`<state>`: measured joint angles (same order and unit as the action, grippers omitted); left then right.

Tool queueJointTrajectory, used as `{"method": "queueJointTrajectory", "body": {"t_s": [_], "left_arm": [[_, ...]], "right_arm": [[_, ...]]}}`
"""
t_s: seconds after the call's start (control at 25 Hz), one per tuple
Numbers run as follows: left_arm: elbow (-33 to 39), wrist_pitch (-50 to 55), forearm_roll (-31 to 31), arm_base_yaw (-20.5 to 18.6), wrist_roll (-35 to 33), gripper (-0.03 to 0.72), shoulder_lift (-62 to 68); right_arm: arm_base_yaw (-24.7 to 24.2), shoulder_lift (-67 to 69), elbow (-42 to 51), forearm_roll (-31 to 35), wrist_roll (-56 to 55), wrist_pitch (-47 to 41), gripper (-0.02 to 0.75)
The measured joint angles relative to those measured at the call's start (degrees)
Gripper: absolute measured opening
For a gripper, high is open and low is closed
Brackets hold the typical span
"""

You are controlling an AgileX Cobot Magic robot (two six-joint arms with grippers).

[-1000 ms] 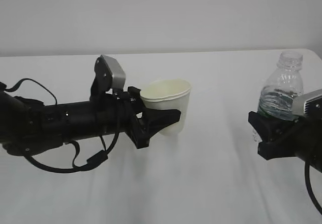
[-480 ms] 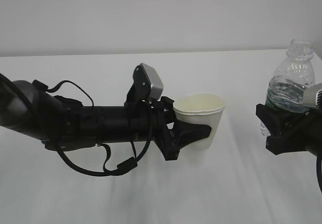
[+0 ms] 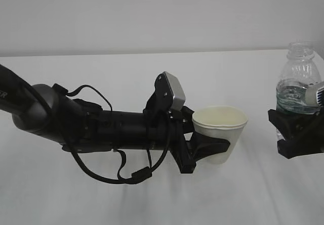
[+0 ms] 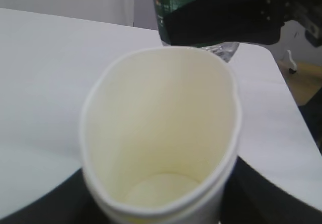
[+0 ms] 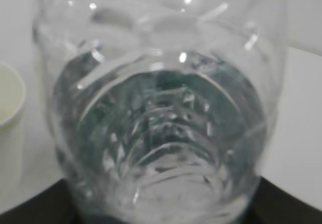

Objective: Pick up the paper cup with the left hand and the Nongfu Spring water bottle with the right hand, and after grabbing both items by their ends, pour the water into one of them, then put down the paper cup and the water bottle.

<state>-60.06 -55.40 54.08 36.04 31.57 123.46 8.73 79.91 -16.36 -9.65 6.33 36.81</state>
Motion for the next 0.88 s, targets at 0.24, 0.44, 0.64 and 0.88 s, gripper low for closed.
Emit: {"method": "queueJointTrajectory", "body": {"t_s": [0.24, 0.44, 0.64, 0.88], "left_arm": [[-1.07, 2.74, 0.12, 0.0, 0.01, 0.397, 0.0], [-1.07, 3.52, 0.15, 0.0, 0.01, 0.397, 0.13], [-1.07, 3.56, 0.44, 0.0, 0.11, 0.397, 0.13], [-1.07, 3.56, 0.89, 0.0, 0.11, 0.397, 0.13]], "right_arm": [[0.0, -0.71, -3.97, 0.08, 6.68, -8.99, 0.404], [0.0, -0.71, -5.19, 0.08, 13.7, -8.99, 0.404], [0.0, -0.71, -5.19, 0.08, 17.66, -8.99, 0.404], [0.0, -0.71, -5.19, 0.08, 22.34, -9.1, 0.404]]}}
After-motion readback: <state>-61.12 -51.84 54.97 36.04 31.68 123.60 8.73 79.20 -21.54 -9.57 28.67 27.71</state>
